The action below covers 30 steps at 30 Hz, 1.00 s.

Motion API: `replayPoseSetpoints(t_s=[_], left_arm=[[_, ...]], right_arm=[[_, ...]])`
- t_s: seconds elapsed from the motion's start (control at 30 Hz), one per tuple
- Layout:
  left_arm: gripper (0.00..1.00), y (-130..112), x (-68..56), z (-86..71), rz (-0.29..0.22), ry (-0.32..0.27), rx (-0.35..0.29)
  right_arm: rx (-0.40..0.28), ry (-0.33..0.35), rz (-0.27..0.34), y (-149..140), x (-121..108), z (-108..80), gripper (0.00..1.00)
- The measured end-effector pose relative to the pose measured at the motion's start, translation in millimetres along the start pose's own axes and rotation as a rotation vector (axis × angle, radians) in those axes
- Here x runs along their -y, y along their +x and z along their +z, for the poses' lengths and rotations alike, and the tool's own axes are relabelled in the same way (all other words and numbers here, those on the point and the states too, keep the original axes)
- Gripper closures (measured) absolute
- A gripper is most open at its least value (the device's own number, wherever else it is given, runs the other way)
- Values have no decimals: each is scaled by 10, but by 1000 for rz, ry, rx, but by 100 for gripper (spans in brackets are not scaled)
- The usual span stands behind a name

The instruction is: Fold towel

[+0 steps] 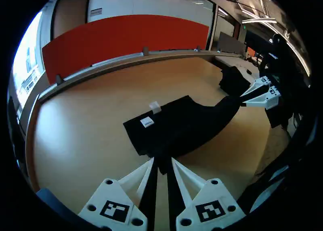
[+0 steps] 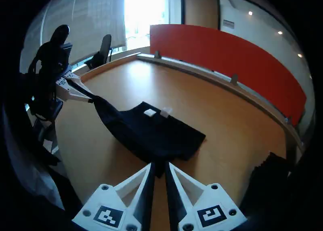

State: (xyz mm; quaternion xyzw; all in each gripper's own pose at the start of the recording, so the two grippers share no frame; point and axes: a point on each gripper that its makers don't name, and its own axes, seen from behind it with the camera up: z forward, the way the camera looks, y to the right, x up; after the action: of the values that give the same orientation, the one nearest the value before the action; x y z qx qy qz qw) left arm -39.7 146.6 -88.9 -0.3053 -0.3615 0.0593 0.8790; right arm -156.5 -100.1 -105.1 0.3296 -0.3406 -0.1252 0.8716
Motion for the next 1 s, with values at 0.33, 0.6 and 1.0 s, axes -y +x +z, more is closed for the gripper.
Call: replayPoseSetpoints(t_s=[0.33, 0.6, 1.0], left_arm=[[86, 83, -58, -146, -21, -12, -12], [86, 52, -82, -199, -26, -20, -7], [86, 42, -73, -142, -39, -25, -3]], right_arm=[[-8, 0, -18, 100, 43, -146, 83], [-10, 11, -15, 128, 73, -195, 83], [6, 14, -26, 85, 65, -151, 83]])
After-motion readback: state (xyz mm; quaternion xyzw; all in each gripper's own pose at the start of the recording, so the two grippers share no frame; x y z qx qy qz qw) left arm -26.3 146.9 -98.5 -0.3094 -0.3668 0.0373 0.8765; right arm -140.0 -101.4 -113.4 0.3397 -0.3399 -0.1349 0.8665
